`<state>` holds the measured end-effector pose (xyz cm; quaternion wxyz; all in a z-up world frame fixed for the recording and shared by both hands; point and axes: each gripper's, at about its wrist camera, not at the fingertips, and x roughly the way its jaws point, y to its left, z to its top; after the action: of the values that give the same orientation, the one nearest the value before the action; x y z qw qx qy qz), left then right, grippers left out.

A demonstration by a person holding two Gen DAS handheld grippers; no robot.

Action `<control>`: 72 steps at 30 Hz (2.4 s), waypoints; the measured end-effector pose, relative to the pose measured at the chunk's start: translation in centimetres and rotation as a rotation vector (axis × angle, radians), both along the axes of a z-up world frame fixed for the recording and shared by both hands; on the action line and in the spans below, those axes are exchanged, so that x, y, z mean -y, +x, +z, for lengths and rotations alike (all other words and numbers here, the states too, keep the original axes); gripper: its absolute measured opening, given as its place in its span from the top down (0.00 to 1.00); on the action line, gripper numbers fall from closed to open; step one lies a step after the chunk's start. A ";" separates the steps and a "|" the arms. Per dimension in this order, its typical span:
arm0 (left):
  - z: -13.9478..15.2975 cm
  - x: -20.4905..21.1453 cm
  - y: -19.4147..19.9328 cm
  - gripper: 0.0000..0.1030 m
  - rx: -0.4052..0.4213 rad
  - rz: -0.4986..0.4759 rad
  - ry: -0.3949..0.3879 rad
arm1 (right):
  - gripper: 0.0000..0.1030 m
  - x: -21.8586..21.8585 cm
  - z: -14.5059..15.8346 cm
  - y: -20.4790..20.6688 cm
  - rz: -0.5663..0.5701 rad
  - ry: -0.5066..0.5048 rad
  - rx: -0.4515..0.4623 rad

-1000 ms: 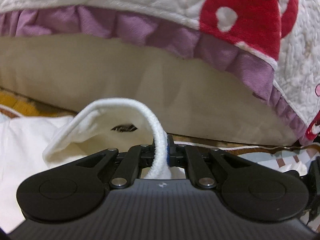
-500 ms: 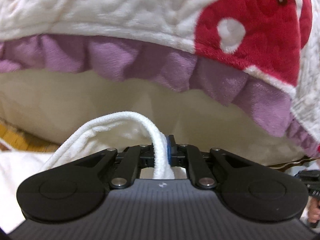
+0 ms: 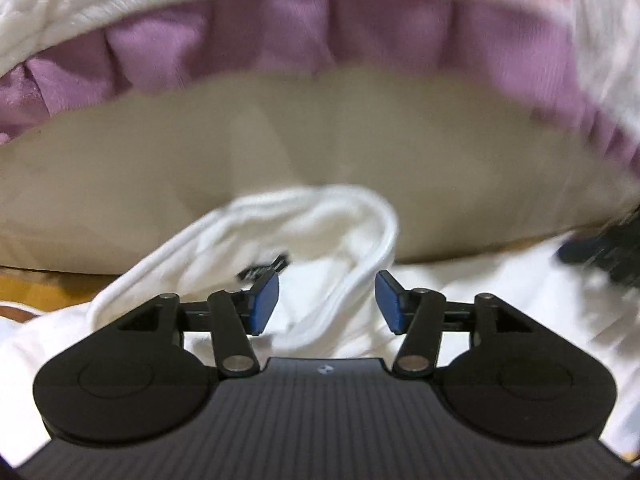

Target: Fold clothes

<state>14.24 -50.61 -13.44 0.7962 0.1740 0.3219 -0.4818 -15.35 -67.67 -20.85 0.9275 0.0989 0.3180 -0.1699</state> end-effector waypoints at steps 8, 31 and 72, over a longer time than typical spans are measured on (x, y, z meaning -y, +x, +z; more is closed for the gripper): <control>-2.2 4.7 -0.5 0.95 0.159 0.159 0.053 | 0.97 -0.1 -1.0 -0.1 -0.006 -0.017 0.011; 0.5 1.6 -14.2 0.54 0.035 0.101 -0.025 | 0.43 7.8 3.2 -25.1 -0.633 0.295 -0.104; -4.2 -8.8 -31.6 0.50 -0.169 0.066 0.074 | 0.54 12.7 -1.2 -26.8 -0.585 0.084 -0.679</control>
<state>-17.32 -41.81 -17.62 0.7747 0.1511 0.4111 -0.4561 -42.17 -80.36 -22.07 0.6789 0.1606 0.5695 -0.4347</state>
